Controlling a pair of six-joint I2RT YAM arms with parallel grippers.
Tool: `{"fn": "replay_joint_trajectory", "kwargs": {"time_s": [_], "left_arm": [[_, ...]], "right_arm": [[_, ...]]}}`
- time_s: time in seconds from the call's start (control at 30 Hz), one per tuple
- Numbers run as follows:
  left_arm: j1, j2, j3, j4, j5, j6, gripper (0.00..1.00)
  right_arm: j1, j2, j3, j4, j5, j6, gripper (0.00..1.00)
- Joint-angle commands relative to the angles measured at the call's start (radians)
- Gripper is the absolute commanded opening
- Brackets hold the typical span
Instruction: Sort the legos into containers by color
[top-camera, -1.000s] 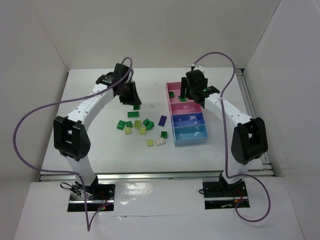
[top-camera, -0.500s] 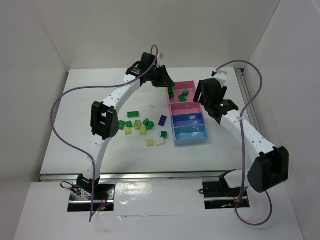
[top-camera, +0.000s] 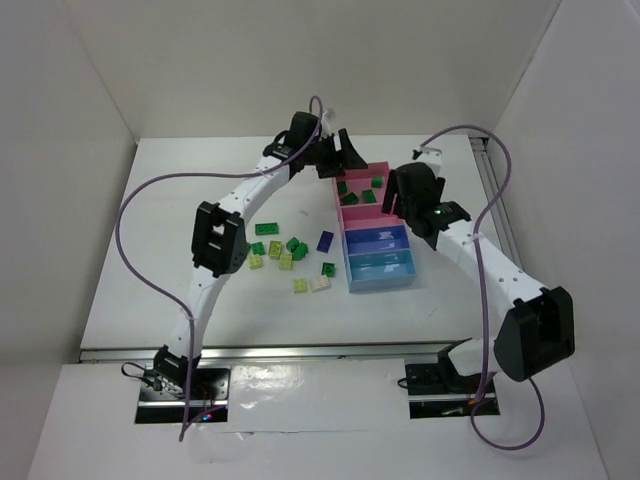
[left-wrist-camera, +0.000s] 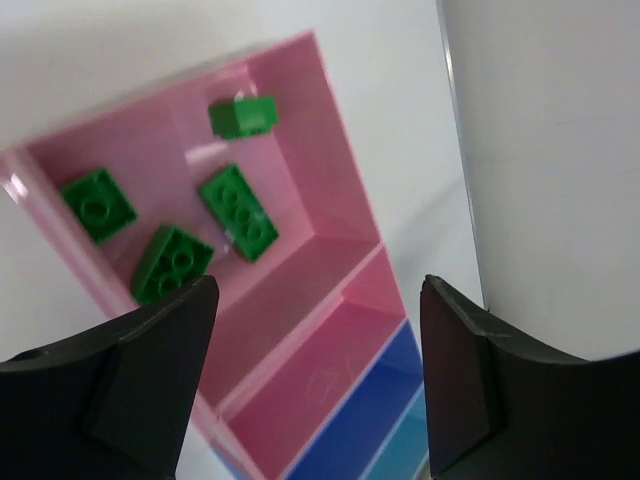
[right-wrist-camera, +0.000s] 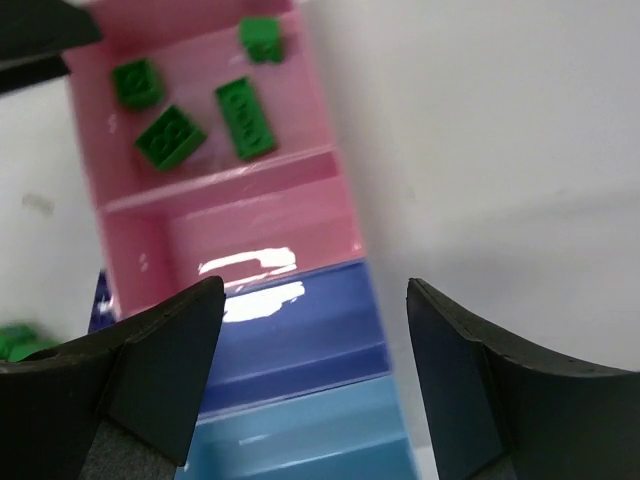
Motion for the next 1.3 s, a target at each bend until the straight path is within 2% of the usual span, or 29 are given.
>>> {"fn": "replay_joint_trajectory", "kwargs": {"time_s": [0.0, 0.17, 0.33, 0.43, 0.53, 0.73, 0.77, 1.27], "left_arm": [[-0.004, -0.206, -0.084, 0.023, -0.002, 0.041, 0.85], [0.077, -0.441, -0.305, -0.037, -0.042, 0.106, 0.85], [0.174, -0.65, -0.666, -0.069, -0.098, 0.127, 0.84], [0.229, -0.768, -0.819, -0.081, -0.123, 0.148, 0.83], [0.269, -0.854, -0.906, -0.095, -0.163, 0.166, 0.82], [0.303, -0.939, -0.999, -0.108, -0.21, 0.166, 0.81], [0.303, -0.939, -0.999, -0.108, -0.21, 0.166, 0.81], [0.303, -0.93, -1.028, -0.128, -0.2, 0.177, 0.8]], "right_arm": [[0.079, 0.032, 0.047, 0.001, -0.082, -0.081, 0.8], [0.267, 0.02, 0.047, 0.02, -0.263, -0.169, 0.8], [0.471, 0.15, 0.082, 0.006, -0.295, -0.158, 0.8], [0.522, 0.25, 0.102, 0.015, -0.327, -0.139, 0.82], [0.577, 0.346, 0.134, 0.024, -0.338, -0.09, 0.84], [0.61, 0.527, 0.248, -0.011, -0.352, -0.02, 0.86], [0.61, 0.553, 0.248, -0.011, -0.34, -0.02, 0.83], [0.64, 0.621, 0.246, -0.042, -0.26, 0.029, 0.69]]}}
